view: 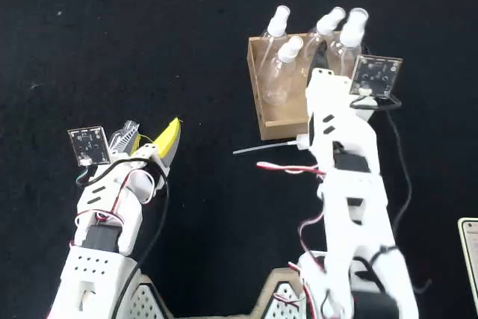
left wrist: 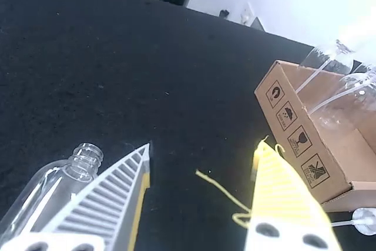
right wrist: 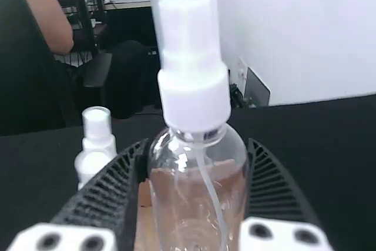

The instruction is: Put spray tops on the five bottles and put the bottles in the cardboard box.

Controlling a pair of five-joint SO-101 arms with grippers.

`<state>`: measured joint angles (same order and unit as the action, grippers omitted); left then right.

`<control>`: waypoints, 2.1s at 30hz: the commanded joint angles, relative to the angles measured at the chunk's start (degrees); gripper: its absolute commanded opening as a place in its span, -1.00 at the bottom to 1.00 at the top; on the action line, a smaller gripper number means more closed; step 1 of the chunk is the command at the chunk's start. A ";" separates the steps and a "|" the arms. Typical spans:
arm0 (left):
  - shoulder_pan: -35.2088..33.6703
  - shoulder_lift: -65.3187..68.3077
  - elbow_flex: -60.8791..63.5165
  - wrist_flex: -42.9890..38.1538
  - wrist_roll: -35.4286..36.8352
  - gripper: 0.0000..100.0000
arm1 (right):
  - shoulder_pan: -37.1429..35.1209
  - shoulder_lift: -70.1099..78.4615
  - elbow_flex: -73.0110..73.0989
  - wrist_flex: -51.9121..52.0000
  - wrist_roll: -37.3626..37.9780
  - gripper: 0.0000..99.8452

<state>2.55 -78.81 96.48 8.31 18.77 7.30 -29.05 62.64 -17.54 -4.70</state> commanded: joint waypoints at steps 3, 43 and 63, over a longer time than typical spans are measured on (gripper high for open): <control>0.92 -0.79 1.27 -1.58 -0.44 -0.46 | 1.76 9.45 -3.30 -8.26 -1.49 -0.65; 1.01 -0.79 1.27 -1.41 -0.44 -0.46 | 1.58 22.02 -5.85 -25.76 -1.76 -0.65; 1.01 -0.70 1.27 -1.41 -0.44 -0.46 | 1.32 41.36 -11.82 -39.65 -1.67 -0.65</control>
<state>2.73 -78.81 96.48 8.31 18.77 8.26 11.74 55.25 -55.43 -6.11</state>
